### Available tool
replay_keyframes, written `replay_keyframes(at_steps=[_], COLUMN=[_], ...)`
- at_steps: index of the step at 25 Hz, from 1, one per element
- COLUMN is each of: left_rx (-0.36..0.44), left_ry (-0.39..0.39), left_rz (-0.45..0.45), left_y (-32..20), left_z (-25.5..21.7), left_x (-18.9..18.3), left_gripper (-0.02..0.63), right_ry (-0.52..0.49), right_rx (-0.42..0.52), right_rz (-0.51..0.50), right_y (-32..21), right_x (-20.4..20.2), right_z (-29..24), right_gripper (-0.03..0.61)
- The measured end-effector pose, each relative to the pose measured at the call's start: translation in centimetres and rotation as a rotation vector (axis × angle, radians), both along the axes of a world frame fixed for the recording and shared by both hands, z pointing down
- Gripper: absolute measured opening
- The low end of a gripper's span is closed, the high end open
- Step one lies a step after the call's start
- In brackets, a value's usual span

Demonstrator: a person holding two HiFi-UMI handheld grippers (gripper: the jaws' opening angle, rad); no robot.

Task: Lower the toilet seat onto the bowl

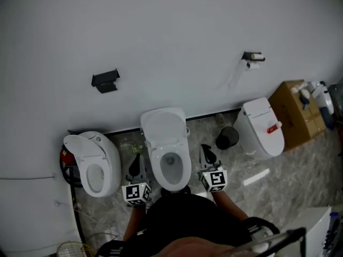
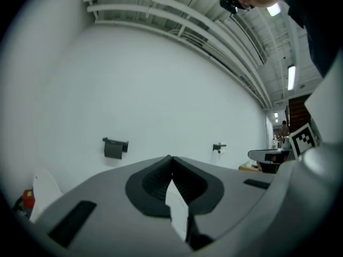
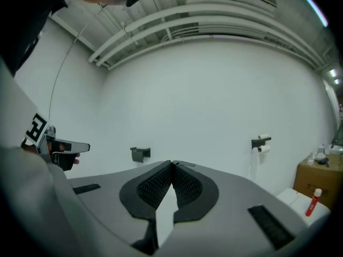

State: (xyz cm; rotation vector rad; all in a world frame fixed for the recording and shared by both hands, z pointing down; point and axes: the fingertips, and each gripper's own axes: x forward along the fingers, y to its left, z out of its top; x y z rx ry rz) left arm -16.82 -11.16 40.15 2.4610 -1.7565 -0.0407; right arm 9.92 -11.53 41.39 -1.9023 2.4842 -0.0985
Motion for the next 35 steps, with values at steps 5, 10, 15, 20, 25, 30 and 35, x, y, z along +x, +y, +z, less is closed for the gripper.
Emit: replay_keyframes(at_steps=[5, 10, 15, 20, 25, 30, 35], left_rx=[0.123, 0.116, 0.134, 0.149, 0.122, 0.136, 0.137], left_ry=[-0.046, -0.064, -0.081, -0.091, -0.06, -0.069, -0.078], left_rz=[-0.056, -0.075, -0.066, -0.04, -0.059, -0.065, -0.062], left_y=[1.6, 1.1, 1.0, 0.7, 0.4, 0.4, 0.6], left_z=[-4.5, -4.6, -5.1, -5.3, -5.2, -5.5, -5.5], left_x=[-1.5, -2.0, -1.9, -1.4, -1.7, -1.7, -1.6], left_gripper=[0.008, 0.008, 0.008, 0.008, 0.008, 0.008, 0.008], right_ry=[0.004, 0.039, 0.039, 0.051, 0.06, 0.049, 0.056], right_rx=[0.187, 0.165, 0.173, 0.214, 0.218, 0.22, 0.226], right_rz=[0.033, 0.06, 0.069, 0.088, 0.106, 0.108, 0.106], right_y=[1.4, 1.2, 1.2, 1.4, 1.4, 1.4, 1.4], right_x=[0.0, -0.4, -0.7, -0.4, 0.0, -0.1, -0.2], right_z=[-6.5, -7.7, -7.2, -6.7, -6.9, -7.8, -7.7], right_gripper=[0.017, 0.017, 0.015, 0.015, 0.015, 0.015, 0.015])
